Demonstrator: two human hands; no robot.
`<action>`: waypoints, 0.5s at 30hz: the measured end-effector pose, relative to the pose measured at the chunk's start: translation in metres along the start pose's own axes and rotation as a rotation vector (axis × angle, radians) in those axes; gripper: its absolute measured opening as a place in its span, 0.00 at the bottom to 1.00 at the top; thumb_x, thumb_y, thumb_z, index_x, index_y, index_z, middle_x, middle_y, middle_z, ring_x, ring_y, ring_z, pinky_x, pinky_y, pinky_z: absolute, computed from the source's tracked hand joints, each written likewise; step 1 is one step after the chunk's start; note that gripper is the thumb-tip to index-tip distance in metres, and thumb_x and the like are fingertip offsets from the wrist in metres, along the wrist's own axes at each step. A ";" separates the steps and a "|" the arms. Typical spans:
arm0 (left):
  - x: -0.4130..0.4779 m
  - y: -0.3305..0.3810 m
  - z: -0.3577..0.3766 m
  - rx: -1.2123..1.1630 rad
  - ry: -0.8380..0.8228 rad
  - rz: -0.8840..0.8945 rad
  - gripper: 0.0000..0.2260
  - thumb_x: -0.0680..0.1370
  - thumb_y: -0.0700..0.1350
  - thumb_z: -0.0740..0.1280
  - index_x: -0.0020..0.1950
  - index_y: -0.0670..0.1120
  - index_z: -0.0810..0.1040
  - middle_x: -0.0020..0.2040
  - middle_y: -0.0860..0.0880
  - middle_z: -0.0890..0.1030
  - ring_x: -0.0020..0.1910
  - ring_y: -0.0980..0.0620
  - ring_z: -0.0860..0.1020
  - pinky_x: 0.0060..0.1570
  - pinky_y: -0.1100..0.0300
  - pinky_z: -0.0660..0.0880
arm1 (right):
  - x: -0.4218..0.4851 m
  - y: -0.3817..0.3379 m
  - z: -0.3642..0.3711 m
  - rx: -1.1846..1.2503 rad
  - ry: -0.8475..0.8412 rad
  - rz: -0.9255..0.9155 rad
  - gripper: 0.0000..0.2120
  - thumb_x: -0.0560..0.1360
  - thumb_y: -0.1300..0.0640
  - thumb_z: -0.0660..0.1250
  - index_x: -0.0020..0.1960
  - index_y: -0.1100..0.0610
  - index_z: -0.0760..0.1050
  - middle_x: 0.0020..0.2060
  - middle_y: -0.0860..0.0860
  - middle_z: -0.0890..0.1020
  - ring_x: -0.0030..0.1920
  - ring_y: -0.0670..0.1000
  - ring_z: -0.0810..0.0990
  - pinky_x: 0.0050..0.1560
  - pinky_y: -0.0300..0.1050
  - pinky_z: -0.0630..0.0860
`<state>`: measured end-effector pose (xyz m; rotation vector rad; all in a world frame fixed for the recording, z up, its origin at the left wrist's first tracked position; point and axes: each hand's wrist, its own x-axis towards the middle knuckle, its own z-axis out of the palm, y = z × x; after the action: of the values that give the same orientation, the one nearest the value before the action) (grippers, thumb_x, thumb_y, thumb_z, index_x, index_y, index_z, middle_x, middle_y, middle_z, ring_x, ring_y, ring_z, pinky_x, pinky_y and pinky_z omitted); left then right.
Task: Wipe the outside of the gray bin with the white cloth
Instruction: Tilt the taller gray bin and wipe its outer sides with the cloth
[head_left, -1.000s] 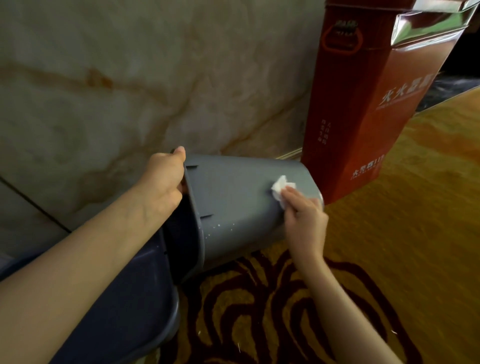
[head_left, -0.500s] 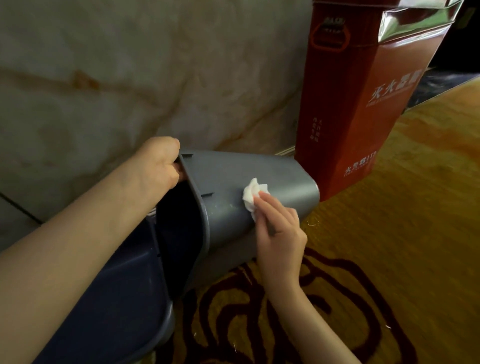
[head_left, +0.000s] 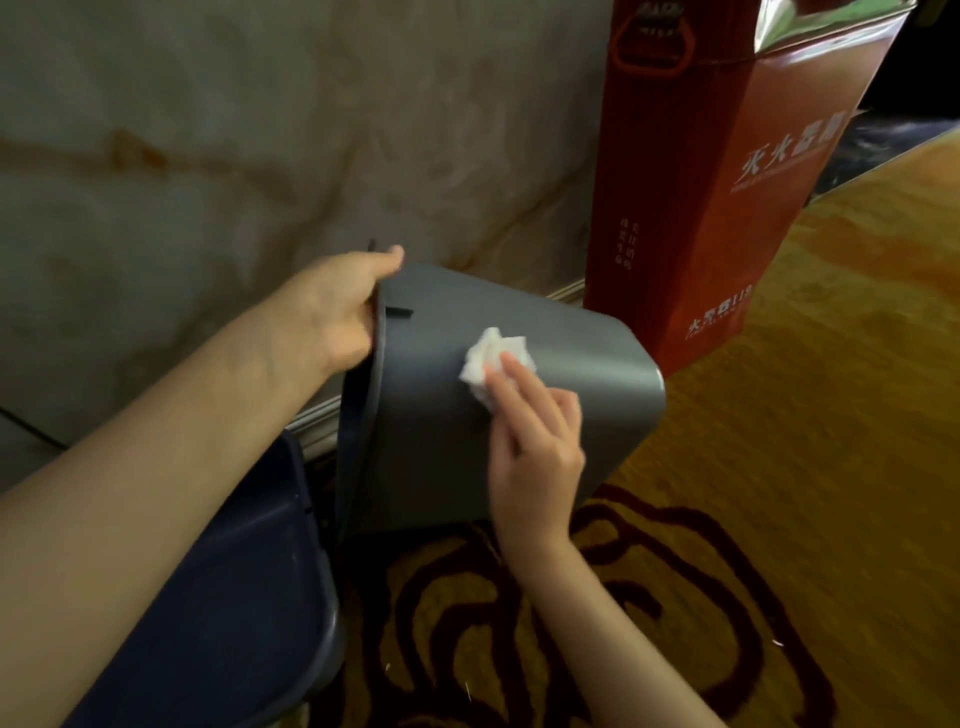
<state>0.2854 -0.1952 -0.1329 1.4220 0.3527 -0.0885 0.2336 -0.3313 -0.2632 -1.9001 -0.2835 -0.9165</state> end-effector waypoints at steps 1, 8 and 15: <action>-0.007 -0.008 -0.006 0.031 -0.120 0.025 0.08 0.77 0.44 0.61 0.50 0.44 0.78 0.41 0.48 0.87 0.42 0.52 0.84 0.36 0.62 0.81 | 0.008 0.016 -0.001 -0.032 0.028 0.048 0.18 0.70 0.72 0.68 0.58 0.61 0.77 0.56 0.56 0.81 0.47 0.51 0.72 0.48 0.39 0.72; -0.013 -0.033 -0.012 0.391 -0.185 0.165 0.08 0.78 0.42 0.60 0.52 0.52 0.76 0.41 0.57 0.86 0.42 0.61 0.83 0.36 0.68 0.78 | 0.038 0.103 0.005 -0.106 0.136 0.458 0.12 0.76 0.66 0.63 0.57 0.59 0.78 0.50 0.56 0.83 0.49 0.56 0.78 0.45 0.40 0.73; 0.003 -0.029 -0.012 0.333 -0.136 0.217 0.07 0.78 0.43 0.60 0.47 0.50 0.77 0.34 0.58 0.85 0.35 0.62 0.83 0.31 0.68 0.78 | 0.061 0.102 0.013 -0.065 0.090 0.572 0.12 0.78 0.65 0.58 0.58 0.62 0.76 0.53 0.57 0.80 0.54 0.55 0.77 0.54 0.44 0.72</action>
<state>0.2787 -0.1877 -0.1628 1.7648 0.0701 -0.0685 0.3375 -0.3832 -0.2918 -1.8438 0.3364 -0.6208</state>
